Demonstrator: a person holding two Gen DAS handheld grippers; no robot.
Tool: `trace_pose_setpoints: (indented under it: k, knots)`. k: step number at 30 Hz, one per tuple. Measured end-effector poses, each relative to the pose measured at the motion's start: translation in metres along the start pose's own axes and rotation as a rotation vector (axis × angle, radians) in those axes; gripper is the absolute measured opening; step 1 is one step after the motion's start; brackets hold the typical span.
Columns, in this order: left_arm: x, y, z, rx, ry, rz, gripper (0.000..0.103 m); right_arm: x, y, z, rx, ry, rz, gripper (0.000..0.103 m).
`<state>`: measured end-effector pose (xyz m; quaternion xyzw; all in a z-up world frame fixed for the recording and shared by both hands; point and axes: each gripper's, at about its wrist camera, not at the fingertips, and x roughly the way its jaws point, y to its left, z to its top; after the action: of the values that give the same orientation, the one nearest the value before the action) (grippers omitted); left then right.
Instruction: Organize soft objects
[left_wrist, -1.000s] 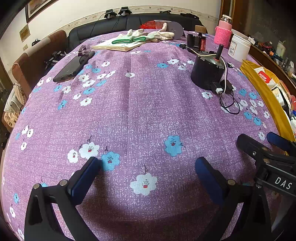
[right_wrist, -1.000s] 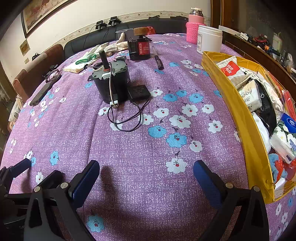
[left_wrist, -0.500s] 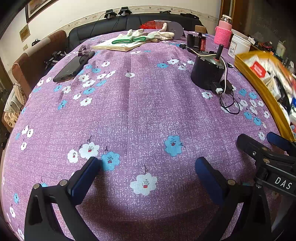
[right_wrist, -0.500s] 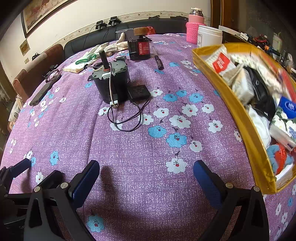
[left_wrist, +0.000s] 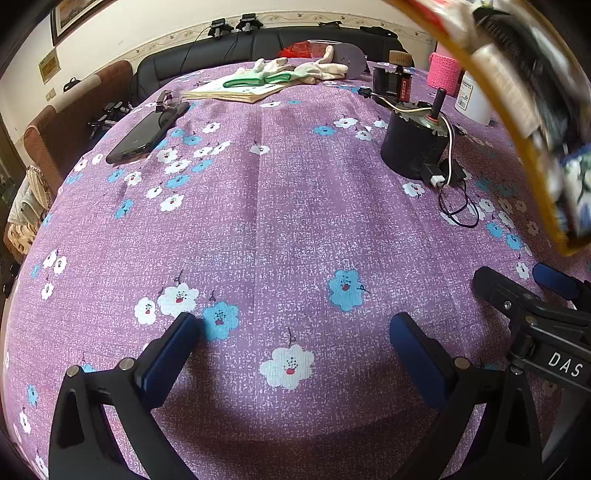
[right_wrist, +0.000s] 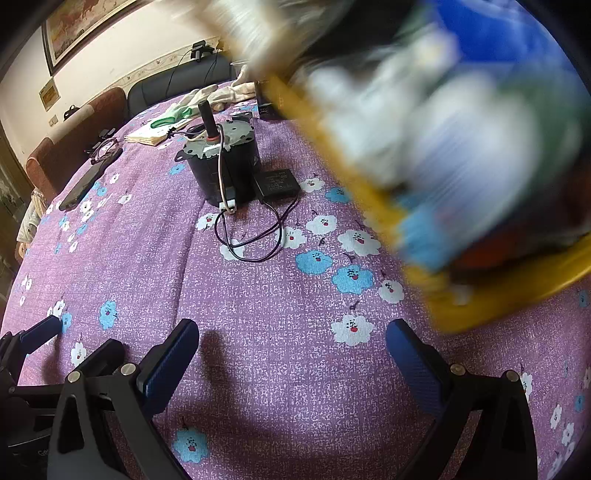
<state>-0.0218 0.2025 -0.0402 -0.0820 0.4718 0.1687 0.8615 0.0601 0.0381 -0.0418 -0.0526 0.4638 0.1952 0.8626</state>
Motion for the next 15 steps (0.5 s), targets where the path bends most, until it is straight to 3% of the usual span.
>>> trace_pose_setpoints:
  k: [15]
  knots:
    - [-0.0003,-0.0010,0.0018,0.001,0.000,0.001,0.103,-0.0008,-0.0014,-0.0002,-0.001,0.002,-0.006,0.102]
